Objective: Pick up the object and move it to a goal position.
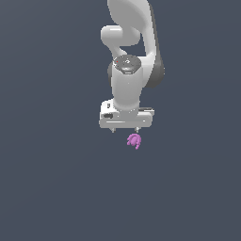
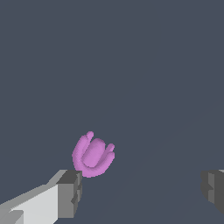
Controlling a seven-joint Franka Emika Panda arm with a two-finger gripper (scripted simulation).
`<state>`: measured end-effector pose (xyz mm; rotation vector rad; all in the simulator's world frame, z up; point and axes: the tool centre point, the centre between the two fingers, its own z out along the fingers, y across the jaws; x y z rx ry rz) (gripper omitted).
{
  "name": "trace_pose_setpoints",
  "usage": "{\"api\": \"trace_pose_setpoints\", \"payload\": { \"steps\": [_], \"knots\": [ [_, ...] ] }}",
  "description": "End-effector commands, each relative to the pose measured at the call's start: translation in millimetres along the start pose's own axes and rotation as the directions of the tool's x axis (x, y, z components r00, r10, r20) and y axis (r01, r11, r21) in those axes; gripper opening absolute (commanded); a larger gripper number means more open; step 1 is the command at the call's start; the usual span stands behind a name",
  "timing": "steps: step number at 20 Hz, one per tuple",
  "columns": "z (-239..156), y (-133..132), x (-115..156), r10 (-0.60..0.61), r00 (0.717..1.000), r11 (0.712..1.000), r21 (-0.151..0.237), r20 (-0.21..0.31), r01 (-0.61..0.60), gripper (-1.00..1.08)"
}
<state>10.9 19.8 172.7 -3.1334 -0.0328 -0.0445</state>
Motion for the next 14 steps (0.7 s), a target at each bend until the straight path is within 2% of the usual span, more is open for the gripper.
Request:
{"api": "trace_pose_setpoints", "payload": {
  "steps": [1, 14],
  "knots": [
    [0, 0, 0, 0.000, 1.000, 1.000, 0.000, 0.000, 0.000, 1.00],
    [3, 13, 0, -0.012, 1.000, 1.000, -0.009, 0.020, 0.012, 1.00]
  ]
}}
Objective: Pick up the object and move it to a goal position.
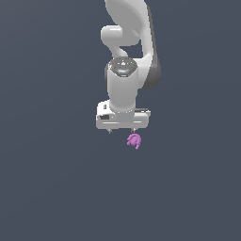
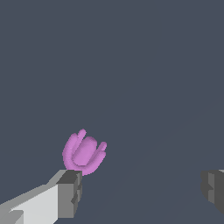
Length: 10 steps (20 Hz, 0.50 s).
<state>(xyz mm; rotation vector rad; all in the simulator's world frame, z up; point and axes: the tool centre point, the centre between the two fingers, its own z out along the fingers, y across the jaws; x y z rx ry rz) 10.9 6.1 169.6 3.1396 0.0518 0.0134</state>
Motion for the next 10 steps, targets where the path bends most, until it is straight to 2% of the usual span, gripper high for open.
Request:
{"api": "trace_pose_setpoints", "payload": {
  "steps": [1, 10],
  "knots": [
    [0, -1, 0, 0.003, 1.000, 1.000, 0.000, 0.000, -0.003, 1.00],
    [12, -12, -3, 0.080, 0.997, 0.997, 0.002, 0.001, -0.080, 1.00]
  ]
}}
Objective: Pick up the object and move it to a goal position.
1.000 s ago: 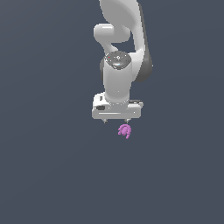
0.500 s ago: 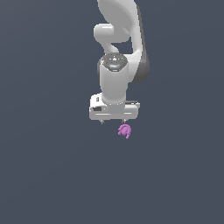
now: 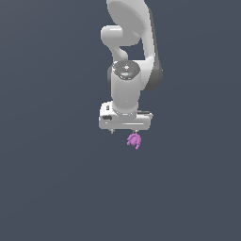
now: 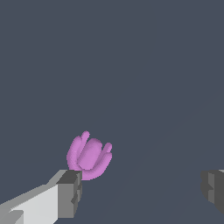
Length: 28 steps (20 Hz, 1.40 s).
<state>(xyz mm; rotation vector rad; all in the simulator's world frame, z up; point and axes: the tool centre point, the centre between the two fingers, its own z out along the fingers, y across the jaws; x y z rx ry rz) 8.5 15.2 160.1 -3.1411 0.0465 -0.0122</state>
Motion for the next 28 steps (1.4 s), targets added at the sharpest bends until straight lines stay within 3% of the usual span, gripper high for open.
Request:
{"api": "trace_pose_setpoints", "payload": {
  "steps": [1, 9, 19, 28],
  "knots": [
    [5, -5, -2, 0.032, 0.999, 0.999, 0.001, 0.001, -0.032, 1.00],
    [28, -25, -10, 0.184, 0.983, 0.983, 0.001, 0.004, -0.184, 1.00],
    [56, -49, -23, 0.374, 0.927, 0.927, -0.001, 0.007, -0.374, 1.00],
    [69, -59, -29, 0.454, 0.891, 0.891, -0.004, 0.007, -0.454, 1.00]
  ]
}}
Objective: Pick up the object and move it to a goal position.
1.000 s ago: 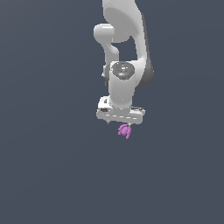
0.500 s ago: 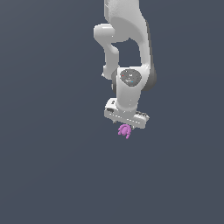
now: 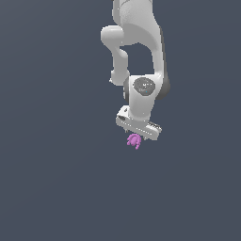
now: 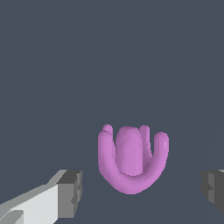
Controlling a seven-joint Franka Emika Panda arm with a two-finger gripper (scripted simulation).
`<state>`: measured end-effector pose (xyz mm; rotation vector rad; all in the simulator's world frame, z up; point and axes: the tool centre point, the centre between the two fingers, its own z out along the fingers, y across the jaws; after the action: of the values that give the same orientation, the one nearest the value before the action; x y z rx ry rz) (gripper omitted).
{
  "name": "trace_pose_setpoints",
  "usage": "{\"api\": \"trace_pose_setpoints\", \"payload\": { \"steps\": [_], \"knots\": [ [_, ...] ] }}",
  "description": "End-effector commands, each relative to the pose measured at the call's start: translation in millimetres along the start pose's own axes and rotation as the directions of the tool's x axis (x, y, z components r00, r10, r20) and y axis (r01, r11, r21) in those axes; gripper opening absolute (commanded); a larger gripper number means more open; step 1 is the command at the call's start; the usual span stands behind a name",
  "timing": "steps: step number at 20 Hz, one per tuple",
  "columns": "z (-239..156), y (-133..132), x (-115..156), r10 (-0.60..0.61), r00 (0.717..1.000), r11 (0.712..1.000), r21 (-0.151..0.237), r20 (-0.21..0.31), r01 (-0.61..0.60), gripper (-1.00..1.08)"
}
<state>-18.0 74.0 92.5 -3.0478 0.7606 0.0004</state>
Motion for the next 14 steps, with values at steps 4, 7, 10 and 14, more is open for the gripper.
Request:
{"api": "trace_pose_setpoints", "payload": {
  "steps": [4, 7, 10, 14],
  "knots": [
    [3, -1, -2, 0.021, 1.000, 1.000, 0.000, 0.000, -0.021, 1.00],
    [4, -1, -2, 0.016, 1.000, 1.000, 0.000, 0.000, -0.016, 1.00],
    [12, -1, -2, 0.017, 1.000, 1.000, 0.000, 0.000, -0.017, 1.00],
    [32, 0, -3, 0.019, 1.000, 1.000, 0.000, 0.000, -0.019, 1.00]
  ]
}}
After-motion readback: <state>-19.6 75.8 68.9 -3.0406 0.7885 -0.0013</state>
